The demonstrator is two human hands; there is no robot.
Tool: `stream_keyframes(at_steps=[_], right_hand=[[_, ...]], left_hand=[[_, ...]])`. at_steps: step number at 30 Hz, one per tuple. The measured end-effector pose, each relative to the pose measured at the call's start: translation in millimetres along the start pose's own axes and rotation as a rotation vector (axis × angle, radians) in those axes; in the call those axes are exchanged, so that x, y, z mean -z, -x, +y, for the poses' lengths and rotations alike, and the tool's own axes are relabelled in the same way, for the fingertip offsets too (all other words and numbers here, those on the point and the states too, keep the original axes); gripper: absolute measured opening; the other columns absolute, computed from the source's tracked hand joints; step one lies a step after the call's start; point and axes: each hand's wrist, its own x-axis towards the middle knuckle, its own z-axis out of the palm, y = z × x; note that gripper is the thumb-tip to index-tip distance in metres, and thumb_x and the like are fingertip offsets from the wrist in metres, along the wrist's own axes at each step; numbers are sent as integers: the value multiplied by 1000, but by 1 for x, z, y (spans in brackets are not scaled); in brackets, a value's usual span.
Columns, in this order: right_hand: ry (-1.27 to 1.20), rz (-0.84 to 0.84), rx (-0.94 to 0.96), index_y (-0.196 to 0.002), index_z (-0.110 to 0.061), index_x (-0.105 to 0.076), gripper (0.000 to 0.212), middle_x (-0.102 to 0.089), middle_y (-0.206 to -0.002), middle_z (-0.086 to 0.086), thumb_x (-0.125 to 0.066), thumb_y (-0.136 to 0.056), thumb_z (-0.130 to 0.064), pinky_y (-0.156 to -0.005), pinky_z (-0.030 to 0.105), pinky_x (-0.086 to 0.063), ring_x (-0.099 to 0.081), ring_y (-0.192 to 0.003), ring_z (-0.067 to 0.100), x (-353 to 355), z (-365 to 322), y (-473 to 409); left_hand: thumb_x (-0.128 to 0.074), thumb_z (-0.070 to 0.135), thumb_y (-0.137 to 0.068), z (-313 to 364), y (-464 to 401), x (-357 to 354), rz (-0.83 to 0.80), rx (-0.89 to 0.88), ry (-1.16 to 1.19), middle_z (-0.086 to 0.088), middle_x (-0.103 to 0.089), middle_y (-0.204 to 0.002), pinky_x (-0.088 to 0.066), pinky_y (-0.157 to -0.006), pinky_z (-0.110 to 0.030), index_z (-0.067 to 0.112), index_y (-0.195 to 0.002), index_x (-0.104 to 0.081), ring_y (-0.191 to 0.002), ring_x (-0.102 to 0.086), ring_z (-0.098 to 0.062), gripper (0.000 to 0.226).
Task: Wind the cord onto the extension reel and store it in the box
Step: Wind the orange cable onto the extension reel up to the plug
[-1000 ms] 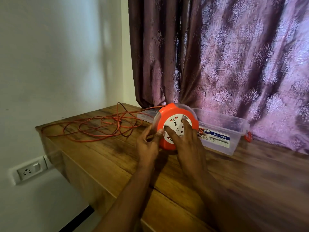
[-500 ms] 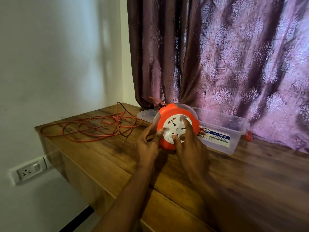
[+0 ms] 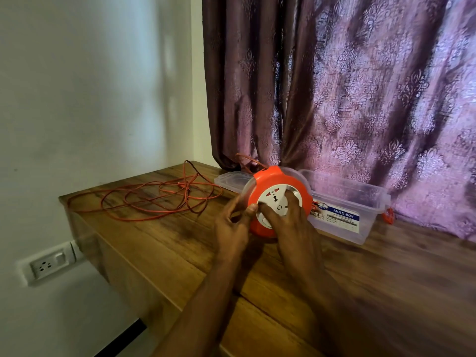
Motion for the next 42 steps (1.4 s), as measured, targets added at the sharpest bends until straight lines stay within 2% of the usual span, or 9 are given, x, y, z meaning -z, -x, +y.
stream_keyframes(at_steps=[3,6,13,17,20,25,34,39,42], right_hand=[[-9,-8,-62,-143,-50,-15,67,-15,-154,12,-52,-96,-21,-83,47,-55,-52,-117,38,3,4,1],[-38,39,-134,-146,-49,-12,57,-31,-146,8,-42,-98,-41,-77,41,-55,-60,-106,31,7,3,0],[-241,112,-267,-148,-40,-21,57,-64,-122,6,-44,-96,-48,-74,36,-52,-65,-98,27,10,-2,2],[-229,170,-205,-148,-35,-23,58,-56,-131,6,-48,-96,-41,-71,39,-53,-63,-100,28,8,-3,4],[-116,192,-54,-145,-38,-27,65,-43,-134,12,-60,-91,-24,-64,41,-57,-58,-106,31,10,-4,2],[-65,68,104,-137,-39,-35,79,-27,-151,15,-64,-77,1,-70,47,-56,-47,-124,41,11,-8,0],[-3,-90,72,-141,-47,-24,67,5,-160,2,-57,-92,-16,-91,48,-51,-32,-137,36,17,-2,-1],[4,-41,8,-141,-52,-15,74,-10,-156,7,-59,-91,-18,-83,49,-54,-45,-126,37,13,1,0],[-45,19,-74,-142,-54,-9,65,-28,-143,8,-51,-95,-37,-77,46,-56,-56,-113,32,13,3,-1]], left_hand=[[-71,30,-85,0,1,-1,3,3,20,1,-67,-126,-55,-81,-25,24,-130,-61,-116,-62,-15,47],[-72,28,-85,1,2,0,8,1,15,1,-68,-124,-57,-84,-30,24,-128,-63,-114,-63,-15,45],[-72,26,-85,0,1,-1,28,13,44,6,-70,-119,-60,-85,-37,24,-125,-66,-112,-65,-13,40],[-75,37,-82,-2,0,0,55,50,81,5,-72,-116,-61,-82,-46,28,-119,-68,-108,-68,-18,39],[-74,55,-71,-1,-2,3,82,65,102,4,-71,-119,-60,-82,-49,30,-121,-67,-110,-68,-22,56],[-69,30,-88,1,0,0,26,-13,76,7,-69,-123,-58,-90,-46,32,-125,-65,-114,-65,-15,37],[-69,29,-88,0,0,2,32,21,47,0,-68,-124,-59,-88,-44,23,-130,-62,-114,-65,-19,43],[-70,31,-86,2,2,3,15,10,54,1,-69,-123,-59,-87,-45,23,-130,-62,-111,-67,-15,45],[-71,28,-85,3,3,1,13,12,42,1,-69,-121,-59,-86,-47,25,-125,-65,-111,-66,-17,40]])
